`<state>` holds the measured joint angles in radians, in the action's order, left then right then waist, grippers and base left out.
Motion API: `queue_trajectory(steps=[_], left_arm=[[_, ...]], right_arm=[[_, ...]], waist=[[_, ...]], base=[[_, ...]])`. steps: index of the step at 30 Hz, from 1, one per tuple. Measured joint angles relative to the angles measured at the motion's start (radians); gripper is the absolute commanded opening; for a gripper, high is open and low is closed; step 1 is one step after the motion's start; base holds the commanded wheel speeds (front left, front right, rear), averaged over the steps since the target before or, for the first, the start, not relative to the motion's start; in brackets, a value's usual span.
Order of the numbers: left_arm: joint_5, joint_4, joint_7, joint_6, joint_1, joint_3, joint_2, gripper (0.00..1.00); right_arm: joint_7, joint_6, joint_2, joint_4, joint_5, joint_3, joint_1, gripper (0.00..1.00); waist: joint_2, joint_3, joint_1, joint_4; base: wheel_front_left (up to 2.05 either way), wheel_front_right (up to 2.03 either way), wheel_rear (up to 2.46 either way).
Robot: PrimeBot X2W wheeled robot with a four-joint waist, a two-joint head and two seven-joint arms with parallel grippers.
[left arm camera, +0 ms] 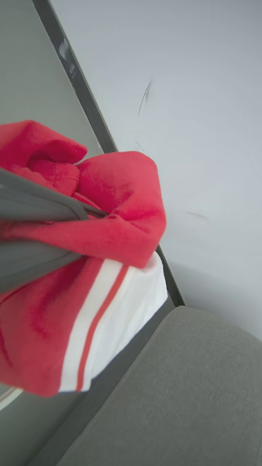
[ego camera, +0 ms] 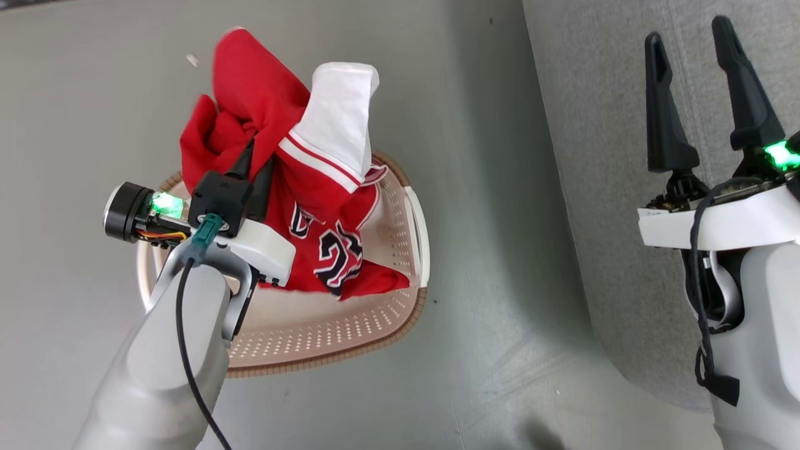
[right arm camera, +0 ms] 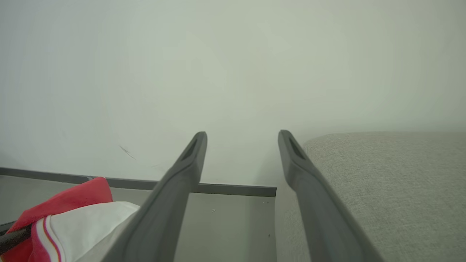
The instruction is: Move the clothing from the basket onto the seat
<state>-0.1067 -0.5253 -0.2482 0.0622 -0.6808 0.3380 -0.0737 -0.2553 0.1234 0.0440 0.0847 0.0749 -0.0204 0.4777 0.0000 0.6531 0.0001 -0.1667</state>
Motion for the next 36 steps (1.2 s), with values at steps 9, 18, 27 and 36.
queue_trajectory(steps=[9,18,27,36], left_arm=[[-0.027,0.107,-0.001,-0.012,0.053,-0.015,-0.018,0.00],[-0.052,0.199,-0.001,-0.022,0.101,-0.033,-0.037,0.00],[-0.072,0.286,0.024,-0.040,0.137,-0.040,-0.068,0.00],[-0.095,0.337,0.077,-0.049,0.181,-0.038,-0.073,0.00]], right_arm=[[0.000,0.000,0.000,-0.030,-0.027,0.000,-0.058,1.00],[0.000,0.000,0.000,-0.044,-0.047,0.000,-0.112,1.00],[0.000,0.000,0.000,-0.061,-0.066,0.000,-0.177,1.00],[0.000,0.000,0.000,-0.071,-0.068,0.001,-0.252,1.00]], waist=[[0.0000,-0.098,0.0000,0.033],[0.0000,-0.196,0.0000,0.064],[0.0000,-0.299,0.0000,0.093],[0.0000,-0.386,0.0000,0.112]], base=[[0.00,0.00,0.00],[0.00,0.00,0.00],[0.00,0.00,0.00],[0.00,0.00,0.00]])
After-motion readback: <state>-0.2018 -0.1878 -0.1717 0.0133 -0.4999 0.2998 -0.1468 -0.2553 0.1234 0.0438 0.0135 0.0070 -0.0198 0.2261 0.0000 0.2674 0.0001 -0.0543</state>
